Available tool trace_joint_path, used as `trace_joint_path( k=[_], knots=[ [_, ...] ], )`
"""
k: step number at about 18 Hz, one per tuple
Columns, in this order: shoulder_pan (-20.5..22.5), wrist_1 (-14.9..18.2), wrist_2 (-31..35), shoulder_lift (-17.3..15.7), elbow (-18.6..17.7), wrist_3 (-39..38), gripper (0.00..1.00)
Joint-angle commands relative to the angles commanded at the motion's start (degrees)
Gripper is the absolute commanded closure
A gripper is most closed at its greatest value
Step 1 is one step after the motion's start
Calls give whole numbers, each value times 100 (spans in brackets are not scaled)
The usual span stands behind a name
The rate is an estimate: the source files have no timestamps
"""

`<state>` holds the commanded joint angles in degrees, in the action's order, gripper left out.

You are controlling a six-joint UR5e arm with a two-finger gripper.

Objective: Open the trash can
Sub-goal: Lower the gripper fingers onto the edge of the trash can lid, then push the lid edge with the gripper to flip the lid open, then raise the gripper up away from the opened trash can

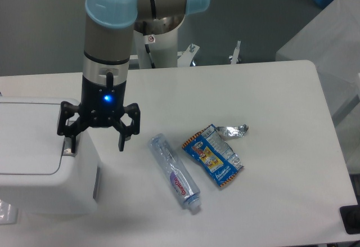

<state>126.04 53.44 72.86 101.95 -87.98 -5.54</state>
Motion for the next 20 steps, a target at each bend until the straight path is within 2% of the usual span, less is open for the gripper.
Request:
trace_joint_path(
  k=[9,14,16,20],
  knots=[
    [9,0,0,-26,96,17,0],
    [35,-35,96,-35,623,464,0],
    [79,-9,324,-35,738,746,0],
    [193,96,1238,-44,747,1484,0]
  ],
)
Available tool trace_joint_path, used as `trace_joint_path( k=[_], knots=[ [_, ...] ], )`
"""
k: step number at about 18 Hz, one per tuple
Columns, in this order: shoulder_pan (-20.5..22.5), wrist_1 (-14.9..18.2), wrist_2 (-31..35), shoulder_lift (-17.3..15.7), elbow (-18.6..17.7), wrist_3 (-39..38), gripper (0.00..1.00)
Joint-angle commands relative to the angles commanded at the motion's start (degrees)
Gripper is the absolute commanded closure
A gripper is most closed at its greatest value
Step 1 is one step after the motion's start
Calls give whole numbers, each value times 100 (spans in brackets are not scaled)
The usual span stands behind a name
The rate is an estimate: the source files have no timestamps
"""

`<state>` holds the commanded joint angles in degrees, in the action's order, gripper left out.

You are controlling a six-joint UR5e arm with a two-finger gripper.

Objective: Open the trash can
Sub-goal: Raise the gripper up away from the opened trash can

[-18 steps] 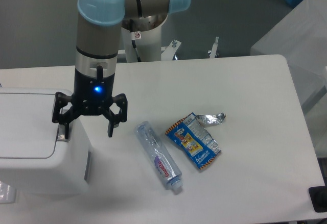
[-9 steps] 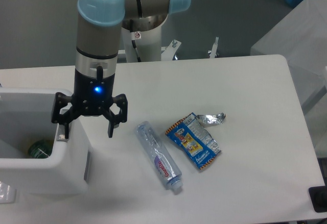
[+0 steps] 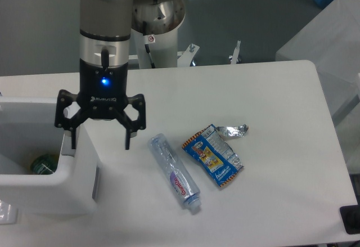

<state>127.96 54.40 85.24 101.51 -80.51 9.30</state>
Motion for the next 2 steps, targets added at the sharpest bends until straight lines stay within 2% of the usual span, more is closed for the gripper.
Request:
trace_joint_path(
  k=[2],
  knots=[
    [132,79,37,-9,-44,133,0]
  ],
)
